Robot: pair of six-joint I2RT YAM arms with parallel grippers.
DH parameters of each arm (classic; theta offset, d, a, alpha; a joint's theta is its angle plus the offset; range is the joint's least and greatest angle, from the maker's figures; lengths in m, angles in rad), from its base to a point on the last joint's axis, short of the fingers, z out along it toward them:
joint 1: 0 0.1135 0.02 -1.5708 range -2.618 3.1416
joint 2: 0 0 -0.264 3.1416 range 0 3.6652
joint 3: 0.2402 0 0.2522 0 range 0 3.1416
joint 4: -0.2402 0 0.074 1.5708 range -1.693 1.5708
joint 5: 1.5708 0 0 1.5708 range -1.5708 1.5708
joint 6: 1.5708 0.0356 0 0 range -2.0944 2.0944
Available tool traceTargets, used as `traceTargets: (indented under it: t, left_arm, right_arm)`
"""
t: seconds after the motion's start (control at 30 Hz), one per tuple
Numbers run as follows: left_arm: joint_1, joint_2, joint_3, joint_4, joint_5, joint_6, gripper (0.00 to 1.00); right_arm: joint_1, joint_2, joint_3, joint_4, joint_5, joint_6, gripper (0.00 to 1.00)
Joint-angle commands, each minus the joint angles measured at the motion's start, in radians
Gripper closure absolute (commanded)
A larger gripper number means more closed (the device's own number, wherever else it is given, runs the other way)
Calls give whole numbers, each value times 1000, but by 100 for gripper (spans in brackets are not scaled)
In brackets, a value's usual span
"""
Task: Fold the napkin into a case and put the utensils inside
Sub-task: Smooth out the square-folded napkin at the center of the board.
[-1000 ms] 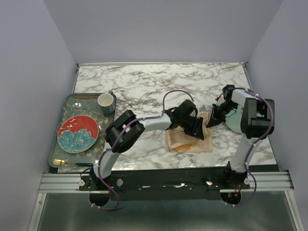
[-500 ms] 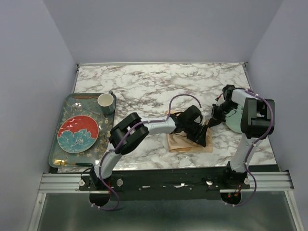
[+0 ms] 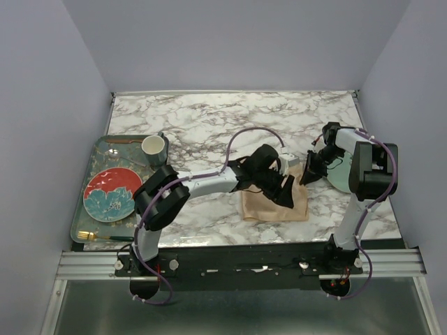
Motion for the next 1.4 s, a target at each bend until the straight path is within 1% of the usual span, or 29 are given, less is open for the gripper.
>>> traceTargets:
  t: [0.0,0.03,0.13,0.17,0.23,0.27,0.37,0.43,0.5,0.53,0.57,0.63,0.67,0.73,0.77,0.83,0.9,1.03,1.1,1.13,1.17,1.27,1.3,1.37]
  left_arm:
    - [57,-68,-39,-14,3,44,37]
    - [67,-70,-51,-45,-9,49,38]
    - [113,-93,-85,-73,-26,70,43]
    - [122,-97,-98,-84,-34,78,44]
    - [145,-111,-109,-105,-40,103,44]
    - [151,-114,-118,-108,-46,107,44]
    - [169,-126,-126,-122,-49,118,45]
    - [179,-139,-129,-122,-55,120,45]
    - [195,-154,-141,-110,-52,110,45]
    - [205,-157,-145,-107,-51,104,46]
    - [220,-157,-145,-104,-49,100,48]
    - [232,-151,-138,-120,-51,95,51]
    - [240,-148,-128,-128,-52,97,52]
    - [269,-149,-125,-137,-43,107,52]
    - [278,-152,-119,-148,-39,116,52]
    - [314,-160,-112,-185,-11,145,53]
    - [340,-175,-105,-211,9,162,52]
    - [409,-228,-120,-269,37,212,45]
    - [445,-263,-132,-294,38,254,45]
    - [456,-275,-138,-314,38,265,45]
    - [484,-286,-151,-323,37,279,45]
    - [531,-326,-175,-358,35,288,45]
    - [562,-339,-181,-366,35,299,45]
    - [591,-353,-192,-387,28,313,45]
  right_arm:
    - [-3,8,46,-19,36,-43,78]
    - [-3,6,50,-25,32,-45,77]
    - [-3,-1,76,-46,20,-57,71]
    - [-3,-9,86,-55,13,-63,64]
    - [-3,-15,101,-89,9,-78,52]
    - [-3,-29,112,-101,1,-86,41]
    - [-3,-52,110,-140,-6,-112,30]
    - [-3,-82,106,-160,-7,-138,27]
    - [-3,-116,99,-167,-17,-161,27]
    - [-3,-127,96,-167,-23,-196,28]
    - [-3,-136,95,-163,-26,-206,32]
    - [-3,-144,84,-143,-11,-227,35]
    - [-3,-142,80,-134,18,-230,38]
    - [-3,-124,67,-111,29,-253,40]
    - [-3,-115,66,-105,42,-256,43]
    - [-4,-86,69,-95,41,-262,44]
    - [-3,-44,73,-103,21,-262,44]
    - [-3,12,72,-103,-5,-253,44]
    - [-1,40,64,-103,-29,-249,45]
    - [0,49,61,-105,-40,-244,47]
    - [2,57,61,-106,-65,-241,53]
    - [20,85,58,-105,-101,-213,60]
    - [34,88,53,-95,-111,-206,65]
    - [49,92,44,-83,-144,-178,68]
